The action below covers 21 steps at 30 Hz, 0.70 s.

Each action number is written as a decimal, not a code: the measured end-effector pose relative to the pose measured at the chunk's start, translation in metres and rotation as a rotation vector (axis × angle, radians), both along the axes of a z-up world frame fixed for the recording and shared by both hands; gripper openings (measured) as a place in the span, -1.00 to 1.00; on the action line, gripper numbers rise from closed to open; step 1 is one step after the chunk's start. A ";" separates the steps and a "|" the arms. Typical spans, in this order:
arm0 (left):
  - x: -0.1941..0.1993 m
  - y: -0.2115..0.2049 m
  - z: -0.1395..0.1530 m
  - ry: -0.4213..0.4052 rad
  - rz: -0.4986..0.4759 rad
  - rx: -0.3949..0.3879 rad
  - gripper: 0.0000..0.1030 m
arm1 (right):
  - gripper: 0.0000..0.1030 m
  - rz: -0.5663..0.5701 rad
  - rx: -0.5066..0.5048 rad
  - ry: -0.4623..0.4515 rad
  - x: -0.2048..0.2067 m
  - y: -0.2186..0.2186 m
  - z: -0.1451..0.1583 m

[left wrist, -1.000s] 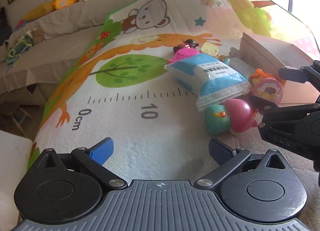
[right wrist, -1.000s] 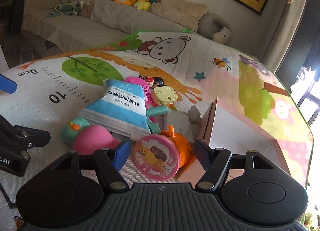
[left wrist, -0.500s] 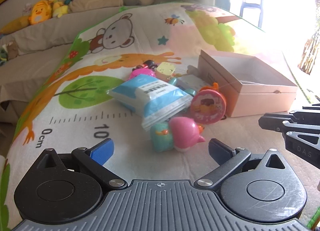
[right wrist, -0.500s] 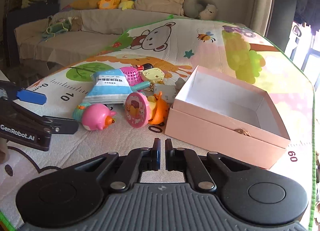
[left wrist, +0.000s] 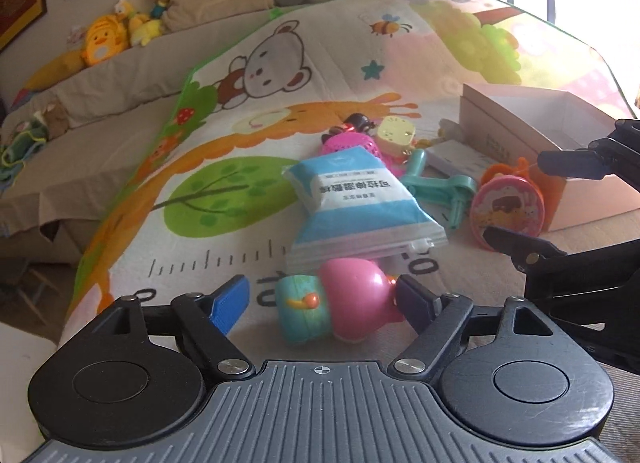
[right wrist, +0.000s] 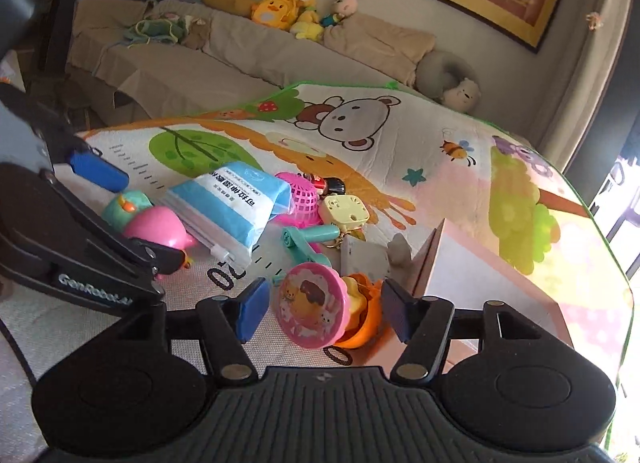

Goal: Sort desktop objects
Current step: 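Grasp the pink round cartoon clock with the right gripper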

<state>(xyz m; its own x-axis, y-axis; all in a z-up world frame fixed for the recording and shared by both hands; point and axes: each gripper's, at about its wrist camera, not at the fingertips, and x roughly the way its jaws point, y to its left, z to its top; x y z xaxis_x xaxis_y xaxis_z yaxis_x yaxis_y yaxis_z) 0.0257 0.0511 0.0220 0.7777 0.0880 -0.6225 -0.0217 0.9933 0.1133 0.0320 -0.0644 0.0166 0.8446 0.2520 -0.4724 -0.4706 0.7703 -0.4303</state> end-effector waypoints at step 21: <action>-0.017 0.020 -0.007 0.052 0.040 -0.138 0.96 | 0.03 -0.064 0.046 0.151 0.013 -0.006 -0.011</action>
